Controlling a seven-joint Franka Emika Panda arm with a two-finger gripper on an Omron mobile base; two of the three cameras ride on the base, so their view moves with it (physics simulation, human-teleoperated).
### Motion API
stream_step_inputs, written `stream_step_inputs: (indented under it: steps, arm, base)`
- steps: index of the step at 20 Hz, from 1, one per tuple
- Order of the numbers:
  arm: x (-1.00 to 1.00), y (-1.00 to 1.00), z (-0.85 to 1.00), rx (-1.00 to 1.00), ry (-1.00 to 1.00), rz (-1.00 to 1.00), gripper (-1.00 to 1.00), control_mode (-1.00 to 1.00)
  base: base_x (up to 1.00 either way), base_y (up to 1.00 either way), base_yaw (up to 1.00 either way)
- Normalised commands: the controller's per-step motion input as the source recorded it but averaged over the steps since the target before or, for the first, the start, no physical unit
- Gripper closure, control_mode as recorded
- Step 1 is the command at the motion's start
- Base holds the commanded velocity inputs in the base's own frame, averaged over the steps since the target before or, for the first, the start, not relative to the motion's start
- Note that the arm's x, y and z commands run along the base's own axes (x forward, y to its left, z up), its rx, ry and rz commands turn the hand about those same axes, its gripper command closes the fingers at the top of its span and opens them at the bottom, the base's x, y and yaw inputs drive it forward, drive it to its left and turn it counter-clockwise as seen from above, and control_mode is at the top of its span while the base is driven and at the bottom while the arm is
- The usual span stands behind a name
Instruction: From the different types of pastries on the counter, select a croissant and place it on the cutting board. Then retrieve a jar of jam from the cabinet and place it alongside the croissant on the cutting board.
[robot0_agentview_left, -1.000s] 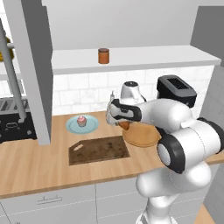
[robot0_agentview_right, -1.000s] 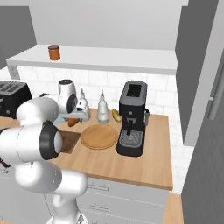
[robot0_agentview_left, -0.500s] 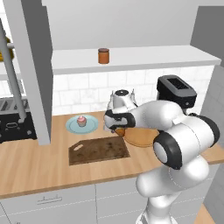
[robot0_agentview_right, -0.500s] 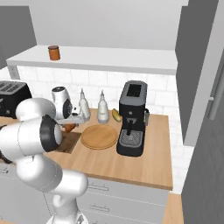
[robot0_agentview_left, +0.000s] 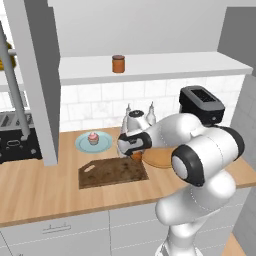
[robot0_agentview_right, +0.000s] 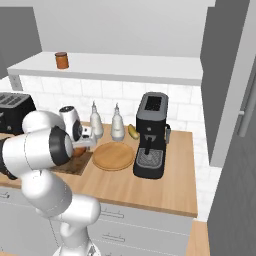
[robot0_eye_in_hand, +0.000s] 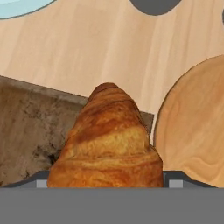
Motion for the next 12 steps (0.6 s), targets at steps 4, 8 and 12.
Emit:
stream_step_inputs:
  steps: [4,8,12]
  arm:
    - [-0.28,0.12,-0.26,0.0,0.0,0.06,1.0,-1.0]
    - [-0.04,0.08,-0.34,0.0,0.0,0.07,1.0,-1.0]
    - [0.03,0.03,-0.35,0.0,0.0,0.07,-1.0,-1.0]
  base:
    - [0.0,0.0,0.0]
    - [0.0,0.0,0.0]
    - [0.0,0.0,0.0]
